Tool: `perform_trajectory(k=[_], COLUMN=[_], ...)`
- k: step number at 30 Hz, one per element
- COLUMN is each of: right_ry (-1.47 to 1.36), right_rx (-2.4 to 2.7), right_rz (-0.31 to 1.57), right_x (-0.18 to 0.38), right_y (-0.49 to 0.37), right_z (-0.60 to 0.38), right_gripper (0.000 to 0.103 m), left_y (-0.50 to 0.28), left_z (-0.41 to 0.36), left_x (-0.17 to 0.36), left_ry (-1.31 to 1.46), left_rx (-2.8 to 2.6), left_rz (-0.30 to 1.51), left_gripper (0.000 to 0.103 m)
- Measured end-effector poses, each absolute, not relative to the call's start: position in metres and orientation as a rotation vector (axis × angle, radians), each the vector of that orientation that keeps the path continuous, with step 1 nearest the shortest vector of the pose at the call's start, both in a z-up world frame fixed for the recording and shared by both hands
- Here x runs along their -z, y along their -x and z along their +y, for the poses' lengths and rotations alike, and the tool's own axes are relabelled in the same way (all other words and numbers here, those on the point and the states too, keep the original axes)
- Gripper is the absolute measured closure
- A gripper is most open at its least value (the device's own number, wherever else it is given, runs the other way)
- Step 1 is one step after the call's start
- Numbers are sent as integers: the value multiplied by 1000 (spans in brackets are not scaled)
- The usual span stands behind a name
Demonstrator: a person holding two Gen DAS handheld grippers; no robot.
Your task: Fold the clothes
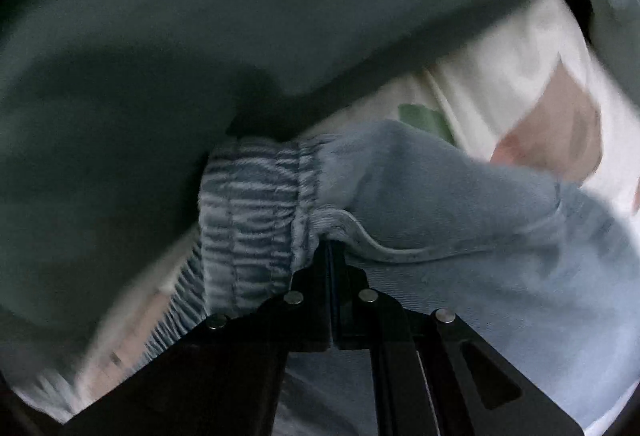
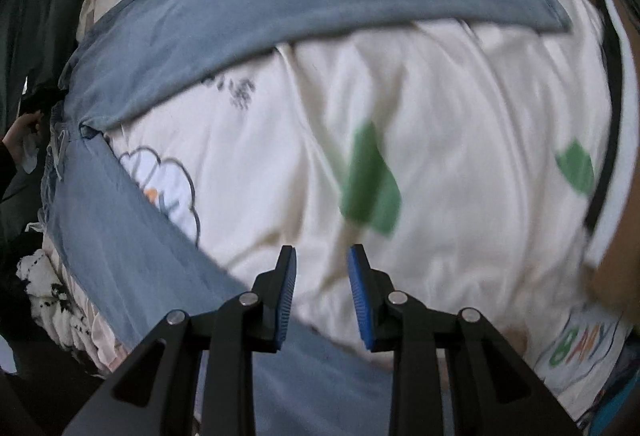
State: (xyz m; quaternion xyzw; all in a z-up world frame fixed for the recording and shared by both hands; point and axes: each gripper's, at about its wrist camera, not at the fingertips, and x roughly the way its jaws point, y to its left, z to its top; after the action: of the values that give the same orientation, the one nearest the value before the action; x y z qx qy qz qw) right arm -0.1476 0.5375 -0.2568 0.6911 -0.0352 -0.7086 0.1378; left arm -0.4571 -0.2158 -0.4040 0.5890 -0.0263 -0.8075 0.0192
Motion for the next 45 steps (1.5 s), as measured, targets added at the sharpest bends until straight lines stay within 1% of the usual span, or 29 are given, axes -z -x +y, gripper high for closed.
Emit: perform_trajectory(k=[1, 2, 5, 8, 9, 11, 15, 17, 18, 22, 27, 30, 35, 36, 39, 41, 45], right_ry=[-1974, -1945, -1855, -1788, -1777, -1758, -1731, -1718, -1715, -1727, -1768, -1738, -1705, -1701, -1699, -1698, -1706], right_rx=[2059, 2068, 2093, 2104, 2105, 2109, 2132, 2151, 2162, 2227, 2249, 2247, 2249, 2250, 2266, 2296, 2343], right_rz=[-93, -85, -64, -42, -32, -14, -19, -29, -36, -31, -46, -52, -41, -44, -115, -154, -164], right_x=[249, 242, 224, 237, 239, 241, 249, 248, 261, 267, 291, 292, 290, 290, 288, 286, 289], right_y=[155, 164, 193, 223, 230, 246, 275, 285, 296, 321, 353, 364, 380, 381, 391, 401, 421], right_z=[532, 529, 517, 481, 475, 462, 427, 419, 405, 408, 405, 395, 375, 373, 372, 373, 374], right_gripper=[78, 78, 78, 78, 78, 78, 78, 78, 78, 78, 78, 78, 78, 78, 78, 78, 78], left_y=[456, 455, 452, 442, 436, 429, 420, 421, 422, 430, 450, 458, 466, 467, 471, 471, 464], left_z=[-212, -214, -221, -218, -213, -200, -175, -164, -159, -145, -141, -141, -138, -138, -140, -137, -138], left_x=[404, 403, 394, 373, 362, 351, 344, 347, 348, 357, 376, 381, 389, 391, 393, 392, 382], left_ry=[-1820, -1822, -1858, -1846, -1825, -1839, -1900, -1912, -1918, -1936, -1951, -1924, -1925, -1925, -1925, -1919, -1915], left_rx=[2513, 2514, 2502, 2565, 2614, 2656, 2720, 2739, 2749, 2786, 2750, 2743, 2725, 2720, 2702, 2686, 2658], left_rz=[-129, -115, -4, 10, -4, -79, -114, -103, -97, -52, -27, 6, -19, -21, 18, 4, 30], left_gripper=[98, 98, 99, 99, 97, 97, 97, 97, 97, 97, 97, 97, 97, 95, 95, 95, 96])
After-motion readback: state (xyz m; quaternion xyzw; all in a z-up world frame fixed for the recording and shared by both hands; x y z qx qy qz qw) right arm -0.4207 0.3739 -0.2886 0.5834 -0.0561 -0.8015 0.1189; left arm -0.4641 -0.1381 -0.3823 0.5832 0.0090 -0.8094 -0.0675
